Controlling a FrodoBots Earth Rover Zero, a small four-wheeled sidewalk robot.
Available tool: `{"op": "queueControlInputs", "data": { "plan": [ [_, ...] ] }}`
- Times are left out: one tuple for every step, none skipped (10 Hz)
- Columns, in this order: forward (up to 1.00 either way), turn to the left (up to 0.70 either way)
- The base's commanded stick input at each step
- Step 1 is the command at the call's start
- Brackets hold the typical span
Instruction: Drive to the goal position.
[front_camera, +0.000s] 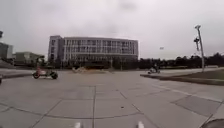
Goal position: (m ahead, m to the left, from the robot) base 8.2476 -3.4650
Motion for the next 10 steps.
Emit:
{"op": "queueControlInputs", "data": {
  "plan": [
    [0.85,0.0],
    [0.85,0.0],
    [0.85,0.0],
    [0.85,0.0],
    [0.85,0.0],
    [0.85,0.0],
    [0.85,0.0],
    [0.85,0.0],
    [0.85,0.0],
    [0.85,0.02]
  ]
}}
